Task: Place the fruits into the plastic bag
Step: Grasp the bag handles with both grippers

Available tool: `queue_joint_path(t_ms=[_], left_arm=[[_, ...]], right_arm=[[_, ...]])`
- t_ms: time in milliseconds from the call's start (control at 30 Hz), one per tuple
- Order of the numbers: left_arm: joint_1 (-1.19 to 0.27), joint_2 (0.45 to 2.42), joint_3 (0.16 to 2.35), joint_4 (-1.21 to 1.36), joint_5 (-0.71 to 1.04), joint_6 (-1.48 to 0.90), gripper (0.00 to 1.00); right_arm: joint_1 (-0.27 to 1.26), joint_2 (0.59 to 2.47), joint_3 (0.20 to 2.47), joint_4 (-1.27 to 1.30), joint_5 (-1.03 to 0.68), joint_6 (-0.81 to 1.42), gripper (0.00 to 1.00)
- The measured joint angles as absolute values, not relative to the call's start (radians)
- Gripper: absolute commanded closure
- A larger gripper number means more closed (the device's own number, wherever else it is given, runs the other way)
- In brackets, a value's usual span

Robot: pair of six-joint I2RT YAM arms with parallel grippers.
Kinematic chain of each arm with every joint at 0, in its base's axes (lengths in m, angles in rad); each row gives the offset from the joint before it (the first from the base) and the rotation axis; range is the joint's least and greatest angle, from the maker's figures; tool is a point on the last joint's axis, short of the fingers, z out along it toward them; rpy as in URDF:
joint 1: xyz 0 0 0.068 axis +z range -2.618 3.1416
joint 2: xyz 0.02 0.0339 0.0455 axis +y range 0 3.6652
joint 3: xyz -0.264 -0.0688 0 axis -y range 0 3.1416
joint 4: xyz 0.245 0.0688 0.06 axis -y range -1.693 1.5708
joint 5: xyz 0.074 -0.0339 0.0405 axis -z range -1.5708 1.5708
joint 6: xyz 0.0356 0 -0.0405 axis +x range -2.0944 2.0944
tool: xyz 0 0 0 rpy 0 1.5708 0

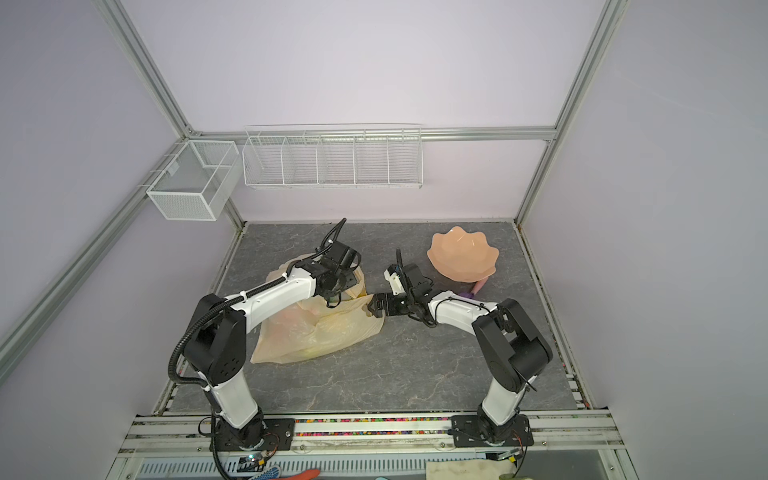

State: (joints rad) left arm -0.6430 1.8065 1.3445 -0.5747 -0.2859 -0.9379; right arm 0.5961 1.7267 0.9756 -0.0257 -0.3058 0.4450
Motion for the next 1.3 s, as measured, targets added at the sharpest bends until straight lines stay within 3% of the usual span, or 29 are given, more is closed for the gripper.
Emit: queue_joint_path(t_ms=[133,367,833,967,1133,1300], left_arm=[[-0.64,1.821,1.345,-0.575,-0.28,-0.93,0.74],[-0.64,1.849,1.345,-0.578,-0.259,-0.919,0.99],[-0.64,1.844,1.345,-0.577,-0.235,-0.904,1.0],[-0.64,1.834,1.348,-0.577,-0.227,-0.903,1.0],[-0.64,1.799,1.349,-0.577,-0.226,-0.903,1.0],[-0.64,1.741,1.368,-0.581,-0.221,-0.904,1.0]], right_arm=[[0.586,1.753,0.993,-0.043,-0.3,0.44,0.04],[0.584,1.809,1.031,-0.056,-0.313,0.433,0.12],[0.584,1.899,1.092,-0.065,-0.31,0.435,0.37],[0.584,1.921,1.122,-0.076,-0.295,0.441,0.56],[0.584,1.925,1.14,-0.094,-0.278,0.435,0.9],[0.584,1.886,1.137,-0.136,-0.246,0.441,0.93]])
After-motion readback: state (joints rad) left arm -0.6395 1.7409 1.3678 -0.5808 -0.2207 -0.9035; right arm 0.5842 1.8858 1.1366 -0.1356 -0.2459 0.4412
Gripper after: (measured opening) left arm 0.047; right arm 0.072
